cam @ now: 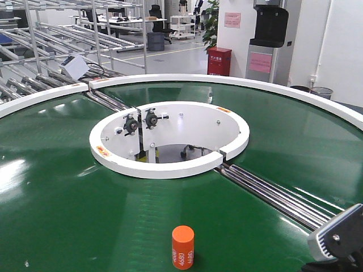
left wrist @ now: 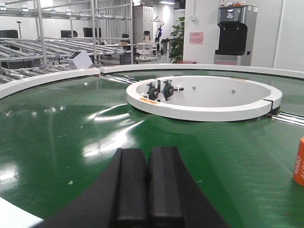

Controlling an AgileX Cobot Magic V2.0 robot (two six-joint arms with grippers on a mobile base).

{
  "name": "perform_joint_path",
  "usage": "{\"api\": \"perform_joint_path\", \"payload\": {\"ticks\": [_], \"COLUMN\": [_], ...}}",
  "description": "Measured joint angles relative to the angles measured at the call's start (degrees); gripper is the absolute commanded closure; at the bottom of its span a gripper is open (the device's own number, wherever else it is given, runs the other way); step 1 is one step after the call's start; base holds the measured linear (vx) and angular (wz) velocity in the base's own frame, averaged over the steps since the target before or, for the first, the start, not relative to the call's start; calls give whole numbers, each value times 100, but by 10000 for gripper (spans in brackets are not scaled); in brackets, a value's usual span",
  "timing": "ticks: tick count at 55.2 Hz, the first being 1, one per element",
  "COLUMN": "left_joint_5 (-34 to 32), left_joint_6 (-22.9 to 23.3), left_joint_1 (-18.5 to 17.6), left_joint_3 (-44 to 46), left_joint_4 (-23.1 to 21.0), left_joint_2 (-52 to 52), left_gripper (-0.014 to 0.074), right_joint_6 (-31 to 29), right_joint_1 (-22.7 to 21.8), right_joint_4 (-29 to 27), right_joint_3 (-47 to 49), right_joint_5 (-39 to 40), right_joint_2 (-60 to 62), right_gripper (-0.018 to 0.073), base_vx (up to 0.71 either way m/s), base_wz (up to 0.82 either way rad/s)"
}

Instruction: Grab orange capacitor from left shelf to right conveyor

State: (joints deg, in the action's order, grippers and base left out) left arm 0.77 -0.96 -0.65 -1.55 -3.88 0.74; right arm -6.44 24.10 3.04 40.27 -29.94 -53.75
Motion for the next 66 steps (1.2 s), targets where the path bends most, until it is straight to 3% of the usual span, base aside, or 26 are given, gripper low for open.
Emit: {"api": "perform_joint_path", "payload": {"ticks": [40, 44, 58, 66], "left_joint_5": [0, 0, 0, 0], "left_joint_6": [0, 0, 0, 0], "left_joint_1": [0, 0, 0, 0], "left_joint_3": [0, 0, 0, 0], "left_joint_4": [0, 0, 0, 0], "left_joint_2": [0, 0, 0, 0], "left_gripper": [602, 602, 602, 602], "right_joint_6": [-5, 2, 138, 144], "right_joint_1": [-43, -259, -1649, -2052], "right_joint_4": [191, 276, 163, 154], "right_joint_3": [-191, -501, -2303, -3253], "right_joint_5": [216, 621, 2087, 2485], "right_joint_2": [396, 792, 2950, 4190], "right_gripper": [571, 571, 571, 571], "base_vx": [0, 0, 0, 0], "base_wz": [0, 0, 0, 0]}}
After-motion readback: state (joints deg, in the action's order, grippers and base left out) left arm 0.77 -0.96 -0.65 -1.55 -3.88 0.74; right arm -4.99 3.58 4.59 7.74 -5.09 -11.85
